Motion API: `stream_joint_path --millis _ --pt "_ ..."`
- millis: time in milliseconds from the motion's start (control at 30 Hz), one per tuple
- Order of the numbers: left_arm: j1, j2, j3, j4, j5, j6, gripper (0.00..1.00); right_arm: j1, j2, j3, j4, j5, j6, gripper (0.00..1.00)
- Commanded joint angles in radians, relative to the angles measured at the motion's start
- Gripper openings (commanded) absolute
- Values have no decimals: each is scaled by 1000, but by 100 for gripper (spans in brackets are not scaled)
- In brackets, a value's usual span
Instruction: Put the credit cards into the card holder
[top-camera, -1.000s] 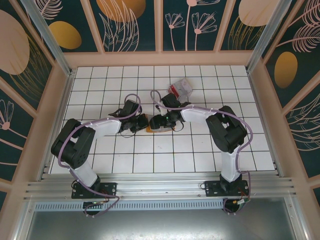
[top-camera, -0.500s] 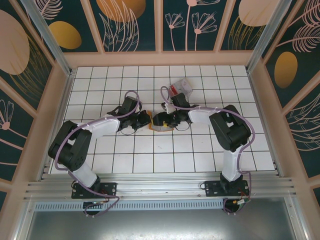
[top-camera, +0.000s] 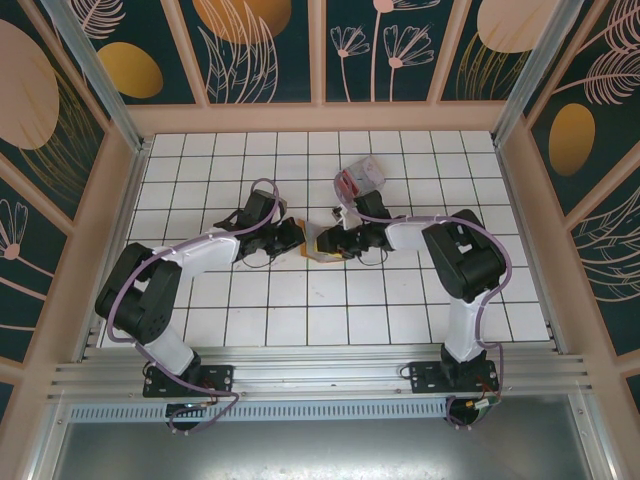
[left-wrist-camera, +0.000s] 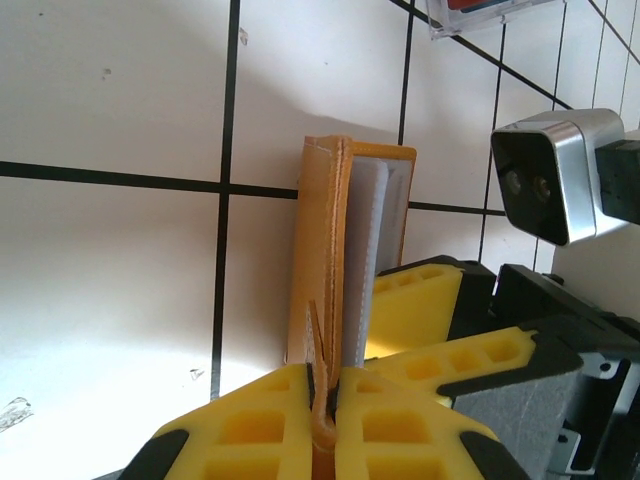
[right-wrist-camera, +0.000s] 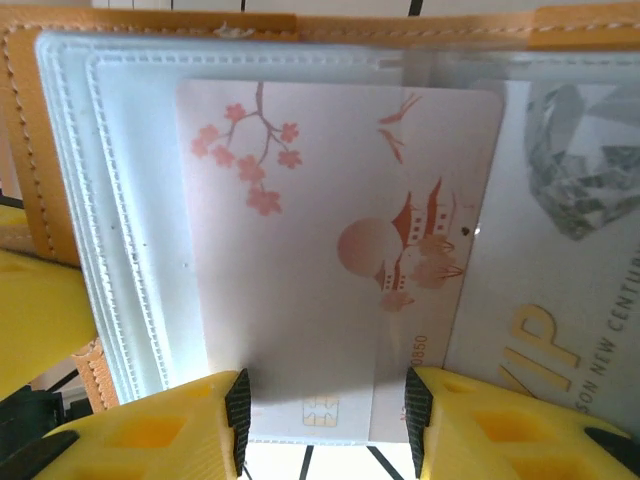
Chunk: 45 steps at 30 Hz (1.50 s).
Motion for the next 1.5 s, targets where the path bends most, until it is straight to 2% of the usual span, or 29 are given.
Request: stream_joint_path --millis 0,133,200,400,500,633,800,867,967,1300,1467 --pt "-7 -34 35 30 21 -12 9 -15 -8 -23 22 -8 15 47" --pt "-7 -14 35 57 43 -24 22 -14 6 -22 32 -13 18 47" --pt "-7 -4 35 69 49 -27 26 -15 9 -21 28 -11 15 47" --pt "-7 12 35 85 53 -34 28 -16 14 -20 22 -12 12 47" --pt "-7 37 35 101 65 -33 35 -16 13 -20 23 -14 11 48" --pt "-6 54 29 112 65 -33 36 -14 15 -20 22 -13 9 48" --pt "-7 110 32 123 68 -30 31 -15 14 -23 23 -13 11 48" --pt "-7 117 31 125 70 -32 15 -15 14 -27 22 -10 9 48" --pt "-7 110 29 123 64 -32 0 -15 13 -31 22 -5 9 48" --pt "-7 66 35 52 27 -20 0 -13 40 -34 38 -11 19 48" --pt "-7 18 81 35 50 -24 0 -11 69 -39 67 -21 36 48"
